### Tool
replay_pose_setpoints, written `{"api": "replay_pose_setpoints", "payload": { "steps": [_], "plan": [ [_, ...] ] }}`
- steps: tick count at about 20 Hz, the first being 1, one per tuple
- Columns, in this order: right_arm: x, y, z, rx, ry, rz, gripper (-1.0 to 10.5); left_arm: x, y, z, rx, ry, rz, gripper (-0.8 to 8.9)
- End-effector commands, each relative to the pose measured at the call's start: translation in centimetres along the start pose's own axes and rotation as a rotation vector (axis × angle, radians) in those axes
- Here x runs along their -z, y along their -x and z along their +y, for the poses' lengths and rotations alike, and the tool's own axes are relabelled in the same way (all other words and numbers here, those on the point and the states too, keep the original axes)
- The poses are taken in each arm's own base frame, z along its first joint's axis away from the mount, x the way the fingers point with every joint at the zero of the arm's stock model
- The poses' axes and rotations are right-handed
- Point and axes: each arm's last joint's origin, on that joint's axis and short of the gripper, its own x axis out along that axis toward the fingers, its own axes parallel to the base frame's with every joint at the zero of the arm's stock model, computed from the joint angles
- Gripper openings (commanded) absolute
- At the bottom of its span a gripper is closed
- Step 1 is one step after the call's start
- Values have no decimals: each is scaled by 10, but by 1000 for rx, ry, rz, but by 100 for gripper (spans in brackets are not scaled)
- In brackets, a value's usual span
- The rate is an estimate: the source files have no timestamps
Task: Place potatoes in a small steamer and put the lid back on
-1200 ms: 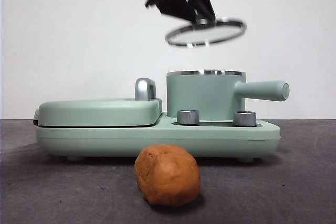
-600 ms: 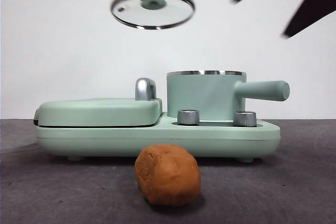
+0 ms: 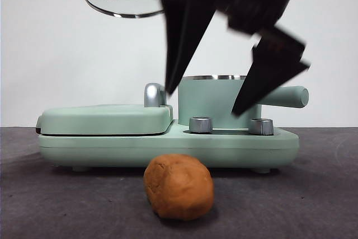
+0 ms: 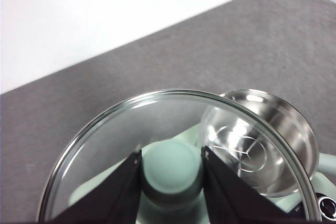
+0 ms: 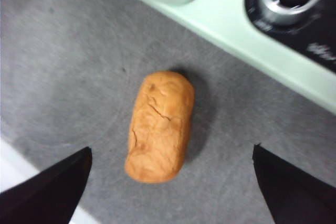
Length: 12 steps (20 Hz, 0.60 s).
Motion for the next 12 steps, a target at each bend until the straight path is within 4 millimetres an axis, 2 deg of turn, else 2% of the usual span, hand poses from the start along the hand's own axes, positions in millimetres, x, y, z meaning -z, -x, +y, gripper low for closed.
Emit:
{"api": "replay_pose_setpoints", "payload": {
  "steps": [1,5,8,12],
  "plan": [
    [-3,-20,8,5,10,39,487,-14,17,2,-14,-8,-83,81],
    [-1,-53,17,-3,41,84,487,-14,20,5,-25,-3,-83,80],
    [1,-69,22,-4,57,99,480,-13,20,5,-24,-2,-75,81],
    [3,-83,20,12,55,136,247,-13,20,5,-23,-1,-70,81]
  ]
}}
